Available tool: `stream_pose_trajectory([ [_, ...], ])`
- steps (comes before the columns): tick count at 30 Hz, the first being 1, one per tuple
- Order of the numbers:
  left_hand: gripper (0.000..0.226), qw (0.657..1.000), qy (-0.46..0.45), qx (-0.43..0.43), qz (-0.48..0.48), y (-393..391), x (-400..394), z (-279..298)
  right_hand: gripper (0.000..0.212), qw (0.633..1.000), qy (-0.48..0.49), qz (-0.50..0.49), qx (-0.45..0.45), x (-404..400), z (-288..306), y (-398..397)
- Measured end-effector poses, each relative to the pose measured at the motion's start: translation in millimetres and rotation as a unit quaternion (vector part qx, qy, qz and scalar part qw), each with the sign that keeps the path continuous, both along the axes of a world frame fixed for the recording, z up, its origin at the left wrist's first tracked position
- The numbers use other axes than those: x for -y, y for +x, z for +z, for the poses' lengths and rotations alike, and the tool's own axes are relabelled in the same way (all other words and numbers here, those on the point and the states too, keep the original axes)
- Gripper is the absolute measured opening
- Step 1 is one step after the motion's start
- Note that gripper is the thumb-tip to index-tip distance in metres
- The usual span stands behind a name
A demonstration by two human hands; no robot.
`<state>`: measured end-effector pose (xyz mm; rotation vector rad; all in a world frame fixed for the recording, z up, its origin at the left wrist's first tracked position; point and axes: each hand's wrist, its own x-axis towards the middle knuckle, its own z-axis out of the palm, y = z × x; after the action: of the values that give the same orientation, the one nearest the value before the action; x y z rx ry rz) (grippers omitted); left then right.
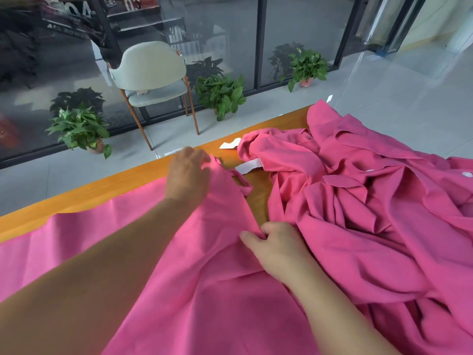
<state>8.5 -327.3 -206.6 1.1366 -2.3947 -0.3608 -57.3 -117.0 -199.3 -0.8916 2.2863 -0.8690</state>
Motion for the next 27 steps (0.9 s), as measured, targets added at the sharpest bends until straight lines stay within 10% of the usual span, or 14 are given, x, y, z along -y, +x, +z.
stream_pose_trajectory([
  [13,0.098,0.968,0.046,0.208,-0.135,40,-48,-34,0.058,0.965,-0.064,0.083,0.239,-47,17,-9],
  [21,0.103,0.958,0.039,0.246,-0.139,41,-51,-32,0.041,0.969,0.187,0.081,0.141,-87,16,-13],
  [27,0.091,0.951,0.054,0.276,-0.131,37,-55,-24,0.063,0.971,0.079,0.053,0.221,-103,13,-3],
])
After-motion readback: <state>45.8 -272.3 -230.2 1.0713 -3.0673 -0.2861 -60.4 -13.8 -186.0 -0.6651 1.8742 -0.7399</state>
